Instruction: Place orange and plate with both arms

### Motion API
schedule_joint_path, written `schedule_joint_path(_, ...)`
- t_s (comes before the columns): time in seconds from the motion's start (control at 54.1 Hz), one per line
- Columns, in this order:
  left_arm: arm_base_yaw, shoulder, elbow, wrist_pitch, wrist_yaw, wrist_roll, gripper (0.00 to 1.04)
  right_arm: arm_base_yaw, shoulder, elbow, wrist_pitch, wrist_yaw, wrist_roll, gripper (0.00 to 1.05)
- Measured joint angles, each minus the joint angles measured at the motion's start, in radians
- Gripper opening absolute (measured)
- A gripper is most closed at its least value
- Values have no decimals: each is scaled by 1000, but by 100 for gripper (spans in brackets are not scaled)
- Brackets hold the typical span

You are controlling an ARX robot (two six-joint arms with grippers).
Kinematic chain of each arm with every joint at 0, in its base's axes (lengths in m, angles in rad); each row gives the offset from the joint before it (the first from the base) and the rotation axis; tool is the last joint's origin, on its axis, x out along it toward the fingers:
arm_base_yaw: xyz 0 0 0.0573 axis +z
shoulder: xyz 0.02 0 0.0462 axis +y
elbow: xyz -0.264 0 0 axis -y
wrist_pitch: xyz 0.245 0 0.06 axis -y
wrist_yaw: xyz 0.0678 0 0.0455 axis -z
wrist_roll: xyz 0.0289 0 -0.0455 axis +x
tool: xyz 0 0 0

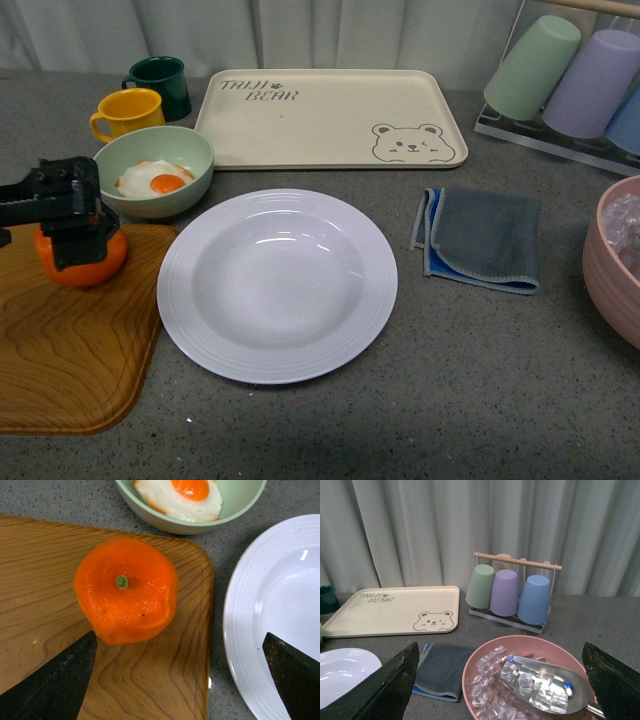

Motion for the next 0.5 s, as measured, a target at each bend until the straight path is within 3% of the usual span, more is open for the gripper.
schedule_joint_path(0.499,33,185,114,-3,-28,-25,98,0,0,0,0,0,0,95)
